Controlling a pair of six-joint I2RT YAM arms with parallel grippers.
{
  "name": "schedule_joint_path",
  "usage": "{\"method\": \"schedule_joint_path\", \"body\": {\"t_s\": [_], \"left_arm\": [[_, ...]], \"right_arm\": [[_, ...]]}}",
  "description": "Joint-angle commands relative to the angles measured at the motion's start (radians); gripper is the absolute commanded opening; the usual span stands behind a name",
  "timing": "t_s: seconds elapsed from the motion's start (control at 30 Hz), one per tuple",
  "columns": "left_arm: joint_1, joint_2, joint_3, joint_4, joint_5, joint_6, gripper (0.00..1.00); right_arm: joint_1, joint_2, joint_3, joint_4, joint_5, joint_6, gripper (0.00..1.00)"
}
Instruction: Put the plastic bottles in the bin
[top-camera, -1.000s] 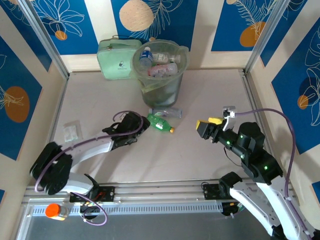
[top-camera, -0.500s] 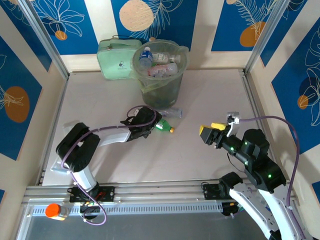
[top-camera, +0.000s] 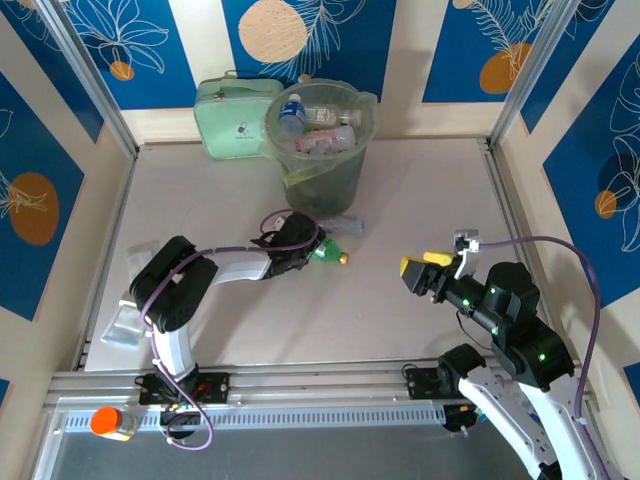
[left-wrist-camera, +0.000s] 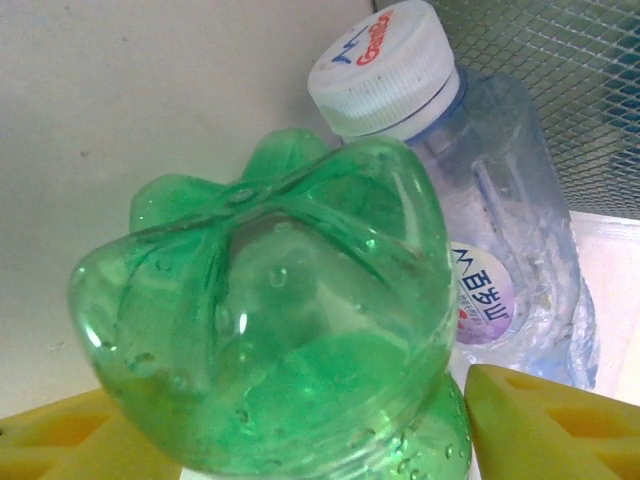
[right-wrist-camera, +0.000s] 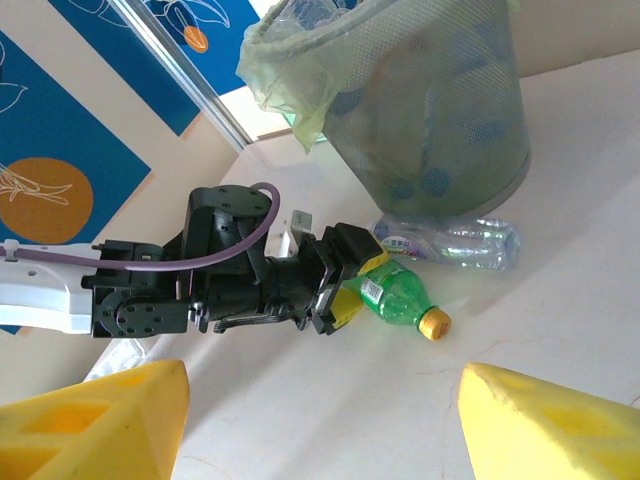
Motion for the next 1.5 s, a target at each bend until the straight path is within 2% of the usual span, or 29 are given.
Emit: {"method": "schedule_joint_path", "body": {"t_s": [0.0, 0.37, 0.57, 0.77, 0.97, 1.1, 1.17, 1.33, 1.43, 1.47], "left_arm": [[0.008, 0.037, 0.006, -0.051, -0.017, 0.025, 0.65], [0.016, 0.017, 0.007, -0.147, -0.022, 0.065, 0.57], [0.016, -0.098, -0.052, -0.149, -0.009, 0.122, 0.56], [0.016, -0.256, -0.144, -0.089, 0.04, 0.274, 0.56], [0.016, -0.421, -0.268, 0.104, 0.196, 0.508, 0.56], [0.016, -0.537, -0.347, 0.296, 0.355, 0.609, 0.57], [0.016, -0.579, -0.375, 0.414, 0.445, 0.629, 0.58], [0.016, -0.647, -0.383, 0.533, 0.619, 0.625, 0.58], [0.016, -0.672, -0.392, 0.604, 0.687, 0.604, 0.58], [0.017, -0.681, -0.394, 0.614, 0.701, 0.601, 0.58]], "right_arm": [[-0.004, 0.001, 0.01, -0.001, -0.019, -0.003, 0.71], [-0.004, 0.018, 0.034, -0.006, -0.026, 0.014, 0.71], [-0.006, 0.02, 0.043, -0.015, -0.041, 0.013, 0.71], [-0.005, 0.029, 0.021, -0.002, -0.08, 0.031, 0.71], [-0.004, 0.085, -0.015, 0.04, -0.16, 0.054, 0.71], [0.0, 0.151, -0.018, 0.066, -0.234, 0.059, 0.73], [0.004, 0.182, -0.02, 0.095, -0.279, 0.066, 0.76], [0.03, 0.295, -0.03, 0.192, -0.421, 0.085, 0.85], [0.071, 0.349, -0.02, 0.24, -0.414, 0.085, 0.97], [0.079, 0.364, -0.014, 0.253, -0.412, 0.081, 0.98]]}}
